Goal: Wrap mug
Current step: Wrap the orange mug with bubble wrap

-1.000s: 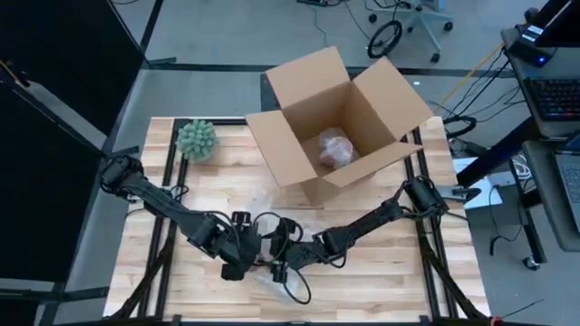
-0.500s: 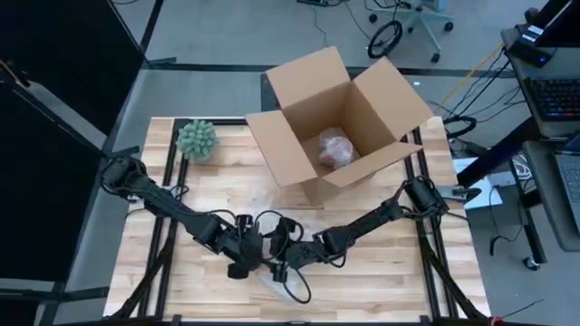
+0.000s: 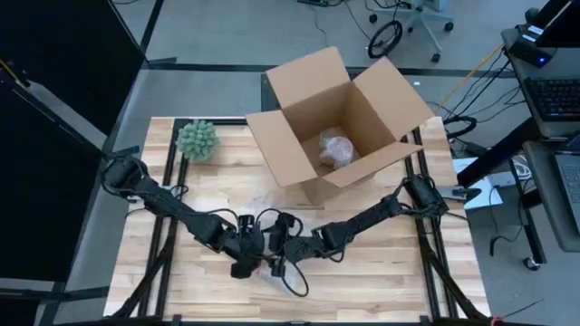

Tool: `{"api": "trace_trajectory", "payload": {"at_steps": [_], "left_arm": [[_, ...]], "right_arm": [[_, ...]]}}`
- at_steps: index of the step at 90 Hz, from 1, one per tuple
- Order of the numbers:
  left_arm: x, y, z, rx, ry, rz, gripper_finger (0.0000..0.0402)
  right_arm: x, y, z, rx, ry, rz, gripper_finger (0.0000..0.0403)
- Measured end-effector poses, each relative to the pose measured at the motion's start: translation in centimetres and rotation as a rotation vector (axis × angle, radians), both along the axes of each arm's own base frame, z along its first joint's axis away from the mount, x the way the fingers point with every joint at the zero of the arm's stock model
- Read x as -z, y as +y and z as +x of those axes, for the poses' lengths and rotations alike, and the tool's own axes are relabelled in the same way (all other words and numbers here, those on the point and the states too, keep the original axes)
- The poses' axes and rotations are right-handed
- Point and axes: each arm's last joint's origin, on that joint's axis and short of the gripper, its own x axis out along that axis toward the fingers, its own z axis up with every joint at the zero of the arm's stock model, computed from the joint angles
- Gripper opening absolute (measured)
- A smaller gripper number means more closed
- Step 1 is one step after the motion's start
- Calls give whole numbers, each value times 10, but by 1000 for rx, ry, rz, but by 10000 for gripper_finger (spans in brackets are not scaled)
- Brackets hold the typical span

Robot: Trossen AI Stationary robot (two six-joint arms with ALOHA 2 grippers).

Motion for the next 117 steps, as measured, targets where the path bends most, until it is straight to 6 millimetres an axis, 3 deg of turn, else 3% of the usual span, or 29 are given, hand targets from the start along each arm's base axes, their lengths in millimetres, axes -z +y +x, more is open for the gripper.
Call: {"api": "trace_trajectory", "payload": {"at_steps": [14, 36, 99, 117], "left_arm": [[-1, 0, 2, -2, -20, -4, 173], [-5, -1, 4, 0, -24, -2, 173], [-56, -5, 10, 15, 81, 63, 173], [-77, -13, 4, 22, 35, 121, 173]], "right_arm": [[7, -8, 4, -7, 15, 93, 322], [8, -8, 4, -4, 34, 81, 322], [10, -9, 2, -7, 65, 58, 322], [10, -8, 2, -12, 66, 59, 322]]}}
